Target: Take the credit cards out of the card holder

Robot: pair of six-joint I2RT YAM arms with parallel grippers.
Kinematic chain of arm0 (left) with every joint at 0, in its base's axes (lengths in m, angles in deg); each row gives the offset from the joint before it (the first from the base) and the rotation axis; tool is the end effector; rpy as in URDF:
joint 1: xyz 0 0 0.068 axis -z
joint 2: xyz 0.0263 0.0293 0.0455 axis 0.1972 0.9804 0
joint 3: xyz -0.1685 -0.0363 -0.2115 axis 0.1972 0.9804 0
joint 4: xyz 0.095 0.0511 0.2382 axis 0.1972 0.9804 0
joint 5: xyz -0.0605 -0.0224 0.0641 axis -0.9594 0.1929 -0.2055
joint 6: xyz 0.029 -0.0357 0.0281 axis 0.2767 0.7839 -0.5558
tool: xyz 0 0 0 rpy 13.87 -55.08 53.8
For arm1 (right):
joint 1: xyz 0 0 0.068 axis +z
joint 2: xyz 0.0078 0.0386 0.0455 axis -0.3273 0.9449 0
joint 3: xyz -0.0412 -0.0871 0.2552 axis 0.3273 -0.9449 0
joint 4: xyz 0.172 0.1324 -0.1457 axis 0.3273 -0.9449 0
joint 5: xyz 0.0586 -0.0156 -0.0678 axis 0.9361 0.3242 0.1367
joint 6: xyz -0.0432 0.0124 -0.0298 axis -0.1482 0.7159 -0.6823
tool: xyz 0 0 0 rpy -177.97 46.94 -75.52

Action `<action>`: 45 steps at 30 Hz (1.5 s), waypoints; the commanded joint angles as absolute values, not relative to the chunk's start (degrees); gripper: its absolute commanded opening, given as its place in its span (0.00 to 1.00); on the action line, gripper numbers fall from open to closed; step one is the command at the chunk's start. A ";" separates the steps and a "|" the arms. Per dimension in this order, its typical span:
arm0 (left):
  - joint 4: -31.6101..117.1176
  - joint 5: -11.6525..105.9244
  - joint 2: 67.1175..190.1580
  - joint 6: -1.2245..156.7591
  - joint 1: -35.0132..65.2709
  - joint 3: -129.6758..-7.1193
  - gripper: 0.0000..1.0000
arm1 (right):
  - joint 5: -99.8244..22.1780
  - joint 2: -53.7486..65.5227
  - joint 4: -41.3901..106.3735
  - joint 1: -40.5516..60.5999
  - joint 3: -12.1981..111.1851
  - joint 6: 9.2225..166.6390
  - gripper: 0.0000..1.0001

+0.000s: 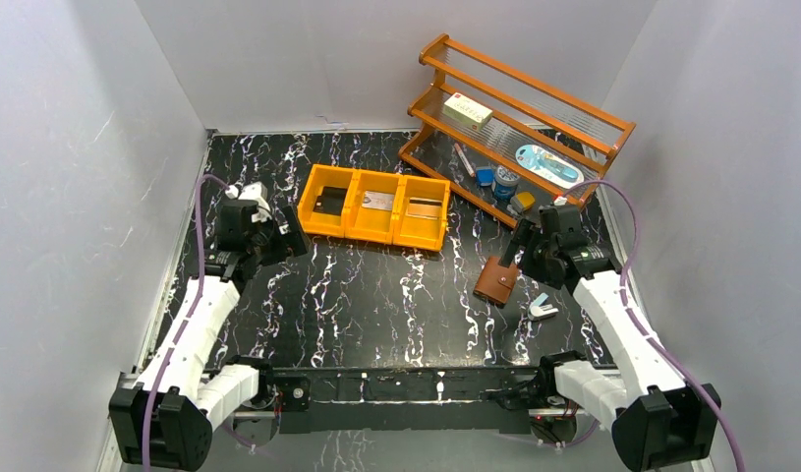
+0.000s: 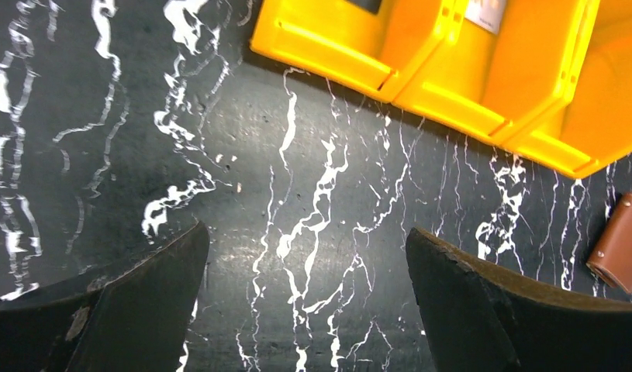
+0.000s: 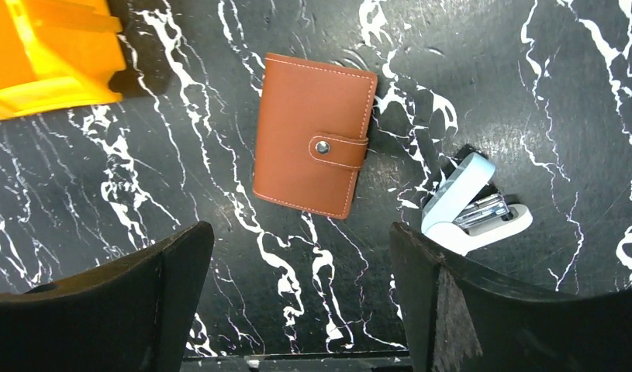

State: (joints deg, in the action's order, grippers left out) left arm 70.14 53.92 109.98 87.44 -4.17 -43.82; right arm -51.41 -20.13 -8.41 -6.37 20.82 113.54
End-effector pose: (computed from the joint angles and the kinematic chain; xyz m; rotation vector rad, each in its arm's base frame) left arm 0.2153 -0.0281 0.2927 -0.2529 2.1737 -0.3106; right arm 0.1868 0.0391 0.2714 0.4567 2.4048 0.2483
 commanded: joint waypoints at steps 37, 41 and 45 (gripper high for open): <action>62.83 41.94 102.53 87.81 -6.51 -35.18 0.98 | -59.97 9.88 3.80 33.31 25.69 119.86 0.60; 62.57 41.96 102.03 87.94 -6.53 -35.04 0.98 | -64.00 7.99 2.30 33.63 29.32 119.05 0.71; 62.81 44.37 101.90 88.93 -6.49 -35.40 0.98 | -71.31 7.25 0.35 33.61 32.35 119.02 0.82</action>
